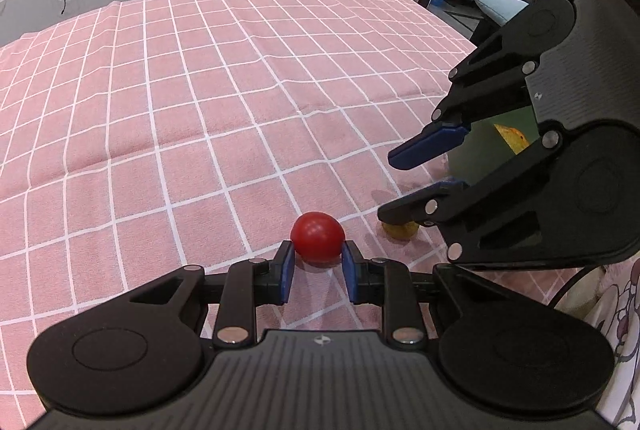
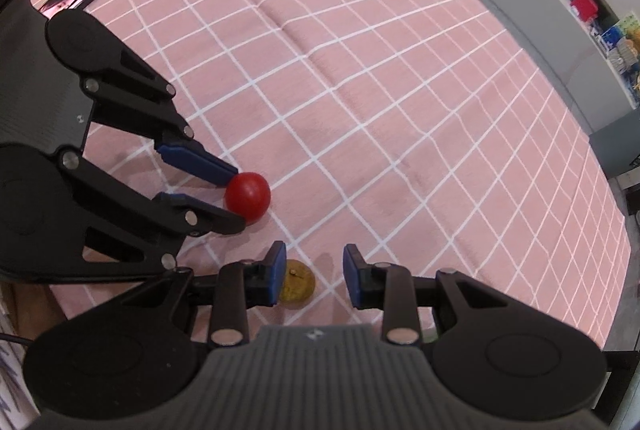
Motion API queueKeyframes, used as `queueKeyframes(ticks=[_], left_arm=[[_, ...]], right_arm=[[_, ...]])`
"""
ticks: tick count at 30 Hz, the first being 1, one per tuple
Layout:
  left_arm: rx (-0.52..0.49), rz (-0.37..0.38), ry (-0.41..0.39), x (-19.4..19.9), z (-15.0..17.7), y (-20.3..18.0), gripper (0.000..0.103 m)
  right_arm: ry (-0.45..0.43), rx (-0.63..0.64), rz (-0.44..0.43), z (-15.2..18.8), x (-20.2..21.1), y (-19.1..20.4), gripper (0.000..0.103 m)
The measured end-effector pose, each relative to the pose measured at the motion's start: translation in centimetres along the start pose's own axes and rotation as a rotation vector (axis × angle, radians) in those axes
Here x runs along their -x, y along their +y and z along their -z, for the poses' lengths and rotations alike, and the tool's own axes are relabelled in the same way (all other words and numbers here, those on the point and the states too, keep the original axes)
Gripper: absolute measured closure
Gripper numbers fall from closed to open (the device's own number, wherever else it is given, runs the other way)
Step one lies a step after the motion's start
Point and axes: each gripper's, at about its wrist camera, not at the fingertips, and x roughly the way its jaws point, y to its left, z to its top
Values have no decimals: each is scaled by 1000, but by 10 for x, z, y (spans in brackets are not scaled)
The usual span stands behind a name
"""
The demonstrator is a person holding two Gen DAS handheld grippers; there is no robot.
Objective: Organize fruits
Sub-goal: 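Grasp the red plum with the left tool while the right tool grasps the last kiwi, then carry the plum and kiwi over the colander and open both tools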
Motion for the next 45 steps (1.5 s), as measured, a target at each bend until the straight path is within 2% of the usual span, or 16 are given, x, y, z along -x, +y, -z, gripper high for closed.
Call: queueKeyframes(ticks=[8, 12, 28, 40, 45], left_arm=[[32, -16, -5, 10, 5, 3, 75], [45, -16, -10, 13, 4, 5, 75], [46, -37, -10, 10, 5, 1, 75], [63, 5, -74, 35, -2, -16, 75], [41, 21, -96, 44, -8, -33, 75]], right_arm=[[65, 36, -47, 7, -4, 14, 76], [79, 39, -44, 11, -8, 19, 84], [1, -59, -11, 18, -3, 19, 83], [-148, -176, 40, 44, 65, 10, 83], [-186, -227, 76, 61, 85, 10, 83]])
